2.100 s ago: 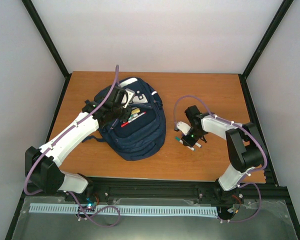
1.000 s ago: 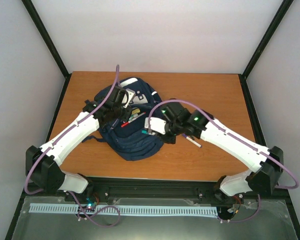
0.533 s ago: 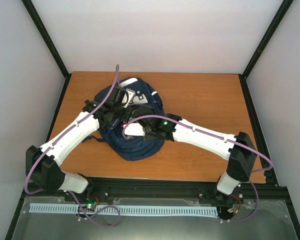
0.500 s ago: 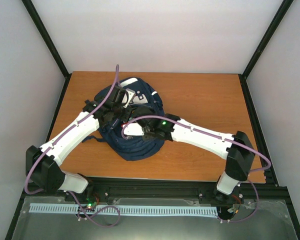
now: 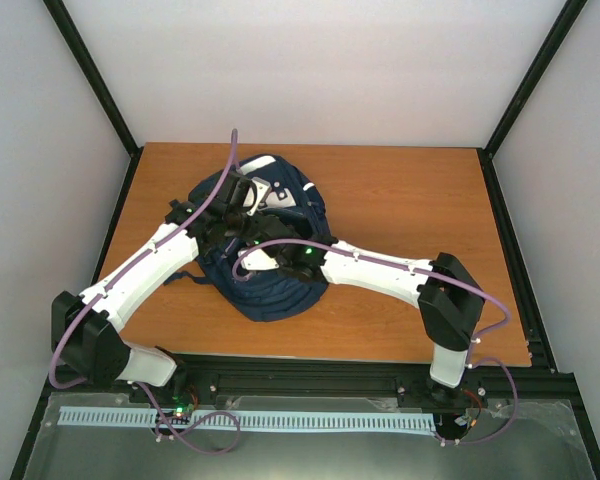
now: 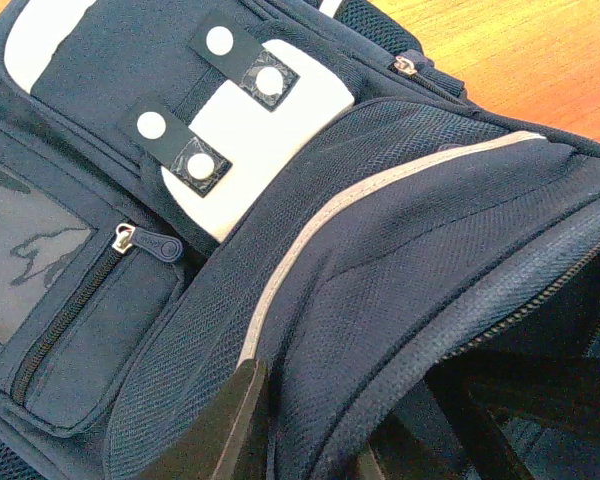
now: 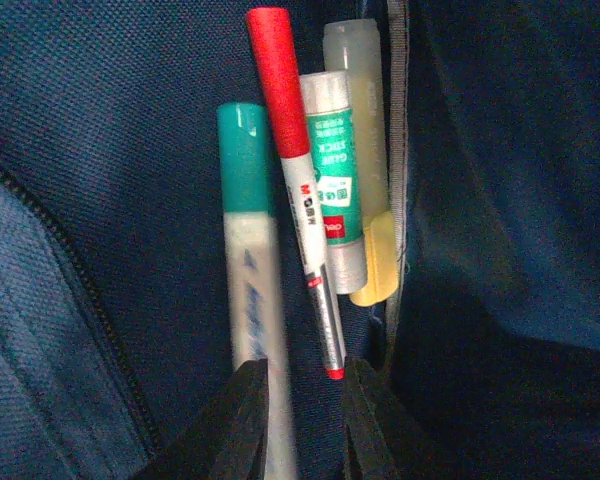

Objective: Pack the student bag
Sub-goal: Place the stationery in the student bag.

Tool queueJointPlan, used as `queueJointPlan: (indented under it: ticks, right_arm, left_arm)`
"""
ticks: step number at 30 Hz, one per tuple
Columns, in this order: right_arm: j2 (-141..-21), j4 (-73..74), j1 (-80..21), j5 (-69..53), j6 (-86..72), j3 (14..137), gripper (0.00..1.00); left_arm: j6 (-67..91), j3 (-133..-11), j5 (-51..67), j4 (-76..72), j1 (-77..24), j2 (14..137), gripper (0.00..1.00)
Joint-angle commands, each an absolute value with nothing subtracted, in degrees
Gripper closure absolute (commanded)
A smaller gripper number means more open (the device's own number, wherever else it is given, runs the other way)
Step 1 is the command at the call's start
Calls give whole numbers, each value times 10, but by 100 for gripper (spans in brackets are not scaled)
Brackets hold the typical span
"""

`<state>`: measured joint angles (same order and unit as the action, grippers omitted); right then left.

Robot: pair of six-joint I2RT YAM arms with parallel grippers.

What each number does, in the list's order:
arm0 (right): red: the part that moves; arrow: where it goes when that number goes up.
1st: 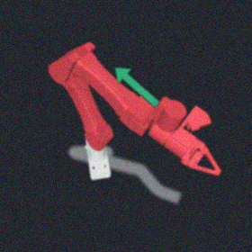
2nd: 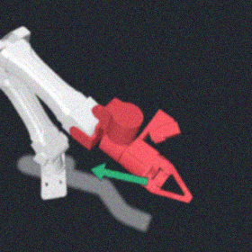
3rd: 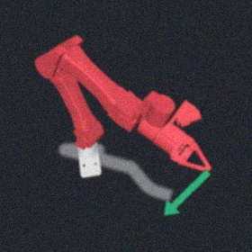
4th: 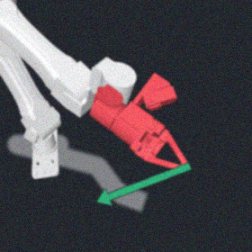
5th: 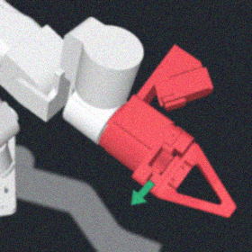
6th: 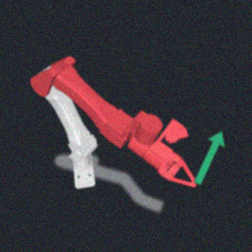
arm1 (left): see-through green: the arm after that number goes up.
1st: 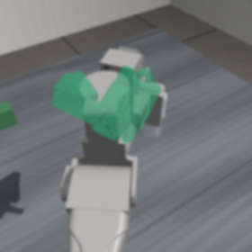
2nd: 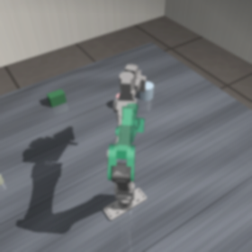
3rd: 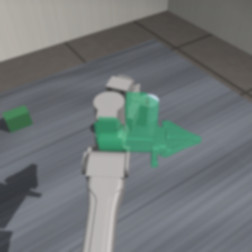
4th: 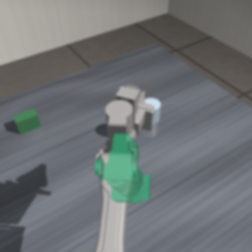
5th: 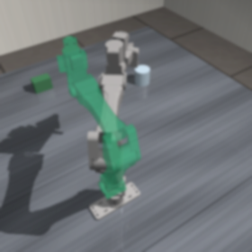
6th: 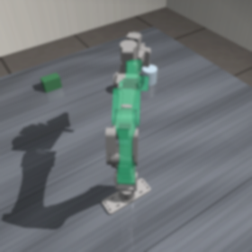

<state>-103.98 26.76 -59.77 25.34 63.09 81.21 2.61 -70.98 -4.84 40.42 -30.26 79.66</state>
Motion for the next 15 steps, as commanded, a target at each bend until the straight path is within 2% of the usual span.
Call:
queueJointPlan:
  ticks: [1, 8, 15]
  right_arm:
    - [-1037, 248, -602, 275, 635, 801, 77]
    - [-997, 288, -603, 229, 585, 797, 73]
    - [-905, 352, -600, 144, 497, 754, 72]
  left_arm:
    - [35, -742, -42, 388, -296, 792, 84]
    - [34, -742, -44, 388, -296, 790, 84]
    - [36, -742, -40, 387, -296, 791, 84]
